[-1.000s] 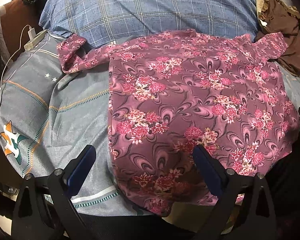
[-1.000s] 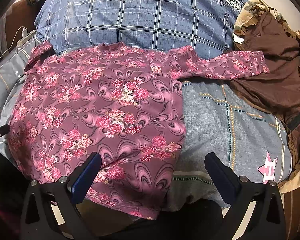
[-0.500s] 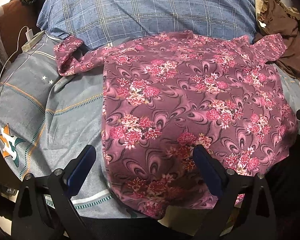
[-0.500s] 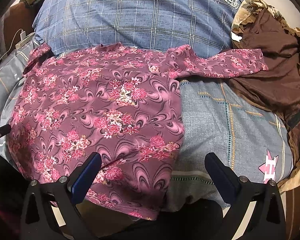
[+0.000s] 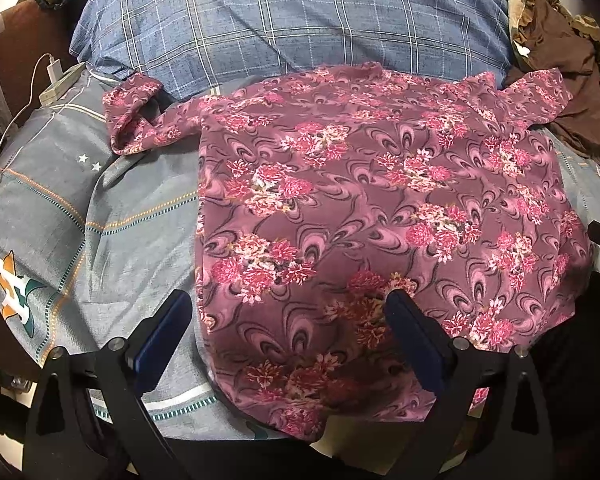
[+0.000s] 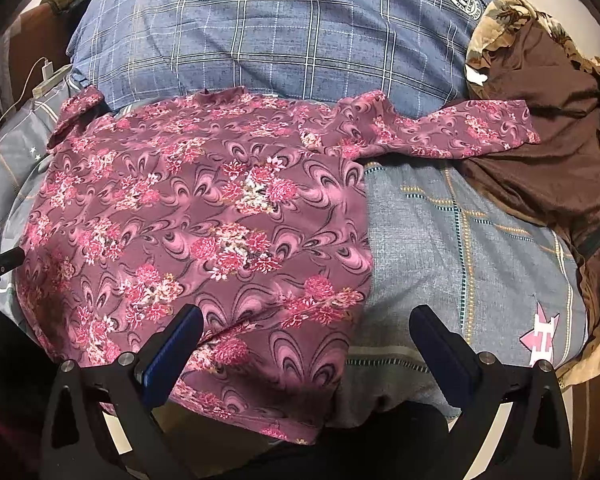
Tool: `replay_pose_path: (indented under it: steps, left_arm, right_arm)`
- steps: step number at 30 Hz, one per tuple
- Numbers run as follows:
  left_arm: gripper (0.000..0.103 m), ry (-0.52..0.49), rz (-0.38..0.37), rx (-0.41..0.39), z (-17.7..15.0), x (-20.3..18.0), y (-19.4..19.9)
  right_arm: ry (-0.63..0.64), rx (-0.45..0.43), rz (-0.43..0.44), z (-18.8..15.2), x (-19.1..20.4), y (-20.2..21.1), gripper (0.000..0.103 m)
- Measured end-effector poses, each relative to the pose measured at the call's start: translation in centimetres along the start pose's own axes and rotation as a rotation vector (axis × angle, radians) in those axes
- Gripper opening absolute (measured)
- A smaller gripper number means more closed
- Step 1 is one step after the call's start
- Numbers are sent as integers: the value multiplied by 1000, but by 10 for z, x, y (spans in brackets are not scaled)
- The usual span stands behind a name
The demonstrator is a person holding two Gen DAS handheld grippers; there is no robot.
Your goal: Fold small clothes
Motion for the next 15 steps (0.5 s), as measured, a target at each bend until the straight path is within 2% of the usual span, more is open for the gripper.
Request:
replay_pose_path:
  steps: [15]
  left_arm:
    - [99,-2,4,20,1,-1,-7]
  right_arm:
    - [-21,15,11,0,-5,-7,103]
Point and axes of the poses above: each gripper's, at about its wrist camera, not at the fingertips, and y roughly against the way its jaws point, x to its left, z to its top, the point moved 6 cm from there along -y, roughly the way its jaws point, and after that the axes turned 12 degrees about y, right-handed, at the moved point
